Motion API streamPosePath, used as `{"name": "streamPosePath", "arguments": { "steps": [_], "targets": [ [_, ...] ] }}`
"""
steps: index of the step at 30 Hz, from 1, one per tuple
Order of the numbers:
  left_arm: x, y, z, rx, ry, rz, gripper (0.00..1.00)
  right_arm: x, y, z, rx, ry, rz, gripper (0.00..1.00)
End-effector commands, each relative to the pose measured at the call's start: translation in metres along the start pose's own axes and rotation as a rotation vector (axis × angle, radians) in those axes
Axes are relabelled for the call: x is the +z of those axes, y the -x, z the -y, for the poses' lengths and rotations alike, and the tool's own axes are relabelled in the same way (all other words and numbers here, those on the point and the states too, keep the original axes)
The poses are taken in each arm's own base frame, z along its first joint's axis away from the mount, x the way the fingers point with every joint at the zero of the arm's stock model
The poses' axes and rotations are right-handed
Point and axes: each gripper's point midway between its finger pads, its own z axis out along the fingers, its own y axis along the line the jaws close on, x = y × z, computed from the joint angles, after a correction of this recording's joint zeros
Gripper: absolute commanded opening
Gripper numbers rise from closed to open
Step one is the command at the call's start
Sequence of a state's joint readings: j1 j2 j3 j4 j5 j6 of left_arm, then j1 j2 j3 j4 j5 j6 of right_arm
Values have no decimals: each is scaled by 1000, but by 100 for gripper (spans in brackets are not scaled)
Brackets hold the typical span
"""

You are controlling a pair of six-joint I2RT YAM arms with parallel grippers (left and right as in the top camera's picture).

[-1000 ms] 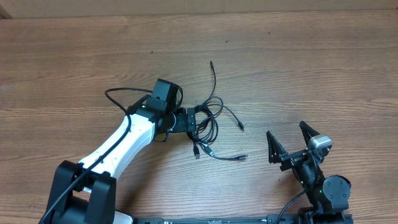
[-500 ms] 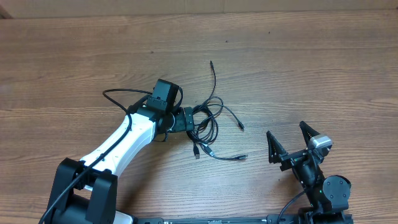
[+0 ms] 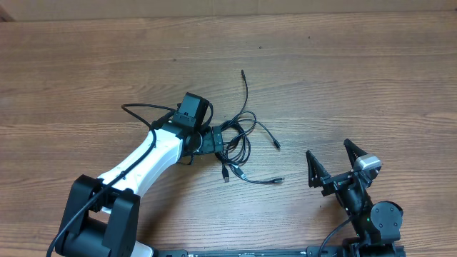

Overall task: Untangle cables
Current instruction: 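Lower the left gripper onto the cable bundle's left side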

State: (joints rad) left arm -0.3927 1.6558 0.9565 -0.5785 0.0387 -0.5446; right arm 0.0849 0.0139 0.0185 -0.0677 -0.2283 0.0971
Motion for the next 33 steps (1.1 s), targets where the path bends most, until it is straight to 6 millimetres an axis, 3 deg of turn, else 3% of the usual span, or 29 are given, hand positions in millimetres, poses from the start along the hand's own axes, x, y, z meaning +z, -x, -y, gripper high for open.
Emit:
{"name": "streamPosePath", "arguments": {
  "steps": [1,22,33],
  "targets": [
    [-1,5,2,-10,13,13,100,0,-1,2,3,-8,7,100],
    [0,5,-2,-47,36,18,100,0,-1,2,3,-8,7,100],
    [10,1,-1,-51,43,-3,100,0,-1,2,3,-8,7,100]
  ]
}}
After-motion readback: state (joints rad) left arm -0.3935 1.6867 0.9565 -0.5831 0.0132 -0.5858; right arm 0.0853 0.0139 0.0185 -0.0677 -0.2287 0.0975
